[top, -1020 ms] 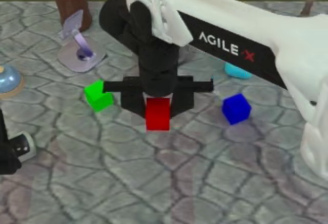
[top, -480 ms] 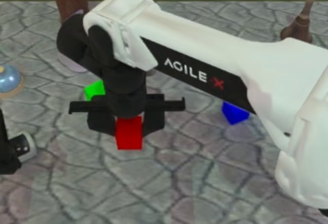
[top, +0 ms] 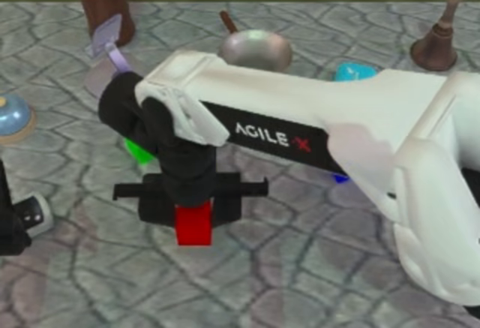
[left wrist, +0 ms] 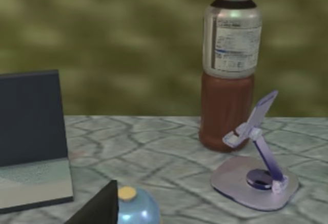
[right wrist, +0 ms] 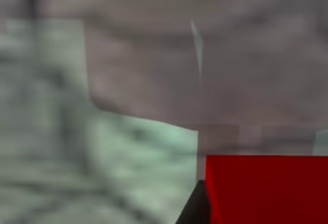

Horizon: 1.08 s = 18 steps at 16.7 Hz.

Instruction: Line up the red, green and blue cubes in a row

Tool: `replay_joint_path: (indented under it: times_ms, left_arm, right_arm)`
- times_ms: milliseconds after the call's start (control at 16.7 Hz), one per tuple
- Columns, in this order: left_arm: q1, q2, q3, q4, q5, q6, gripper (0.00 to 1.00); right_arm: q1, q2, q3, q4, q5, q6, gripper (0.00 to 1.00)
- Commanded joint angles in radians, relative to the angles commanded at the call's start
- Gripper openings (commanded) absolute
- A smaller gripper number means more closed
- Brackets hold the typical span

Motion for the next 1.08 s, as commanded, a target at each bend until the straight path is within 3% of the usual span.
replay_joint_path:
  times_ms: [240,1020,1080]
  left_arm:
    - [0.0,0.0,0.0,0.0,0.0,0.0,1.0]
    - [0.0,0.0,0.0,0.0,0.0,0.0,1.0]
    - [0.0,0.0,0.0,0.0,0.0,0.0,1.0]
  right_arm:
    - [0.001,0.002,-0.01,0.01,0.0,0.0,0.0]
    - [0.001,0.002,-0.01,0.01,0.0,0.0,0.98]
    - [0.001,0.002,-0.01,0.01,0.0,0.0,1.0]
